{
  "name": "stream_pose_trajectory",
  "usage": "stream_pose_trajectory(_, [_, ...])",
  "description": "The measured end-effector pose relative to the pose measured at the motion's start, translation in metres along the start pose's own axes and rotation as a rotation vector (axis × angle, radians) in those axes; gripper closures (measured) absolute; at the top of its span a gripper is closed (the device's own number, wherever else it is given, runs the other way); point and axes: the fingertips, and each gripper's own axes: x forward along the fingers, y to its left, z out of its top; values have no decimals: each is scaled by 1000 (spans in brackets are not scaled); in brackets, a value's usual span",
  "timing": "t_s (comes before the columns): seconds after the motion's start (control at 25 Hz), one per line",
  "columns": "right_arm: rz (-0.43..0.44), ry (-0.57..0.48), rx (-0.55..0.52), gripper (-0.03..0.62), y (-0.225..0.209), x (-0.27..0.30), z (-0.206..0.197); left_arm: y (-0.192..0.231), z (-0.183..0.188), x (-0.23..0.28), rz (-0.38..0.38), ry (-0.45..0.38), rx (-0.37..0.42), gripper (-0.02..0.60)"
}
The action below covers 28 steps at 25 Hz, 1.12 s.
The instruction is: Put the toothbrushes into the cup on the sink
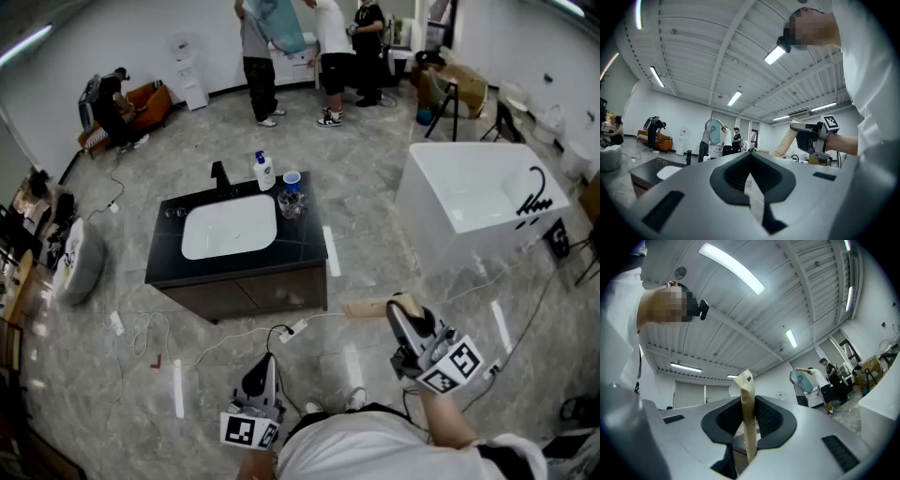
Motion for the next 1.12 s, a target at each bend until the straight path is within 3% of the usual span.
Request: stream_pose_trajectory(1.12, [2,19,4,510,11,-5,-4,2,1,-12,22,18,-19,583])
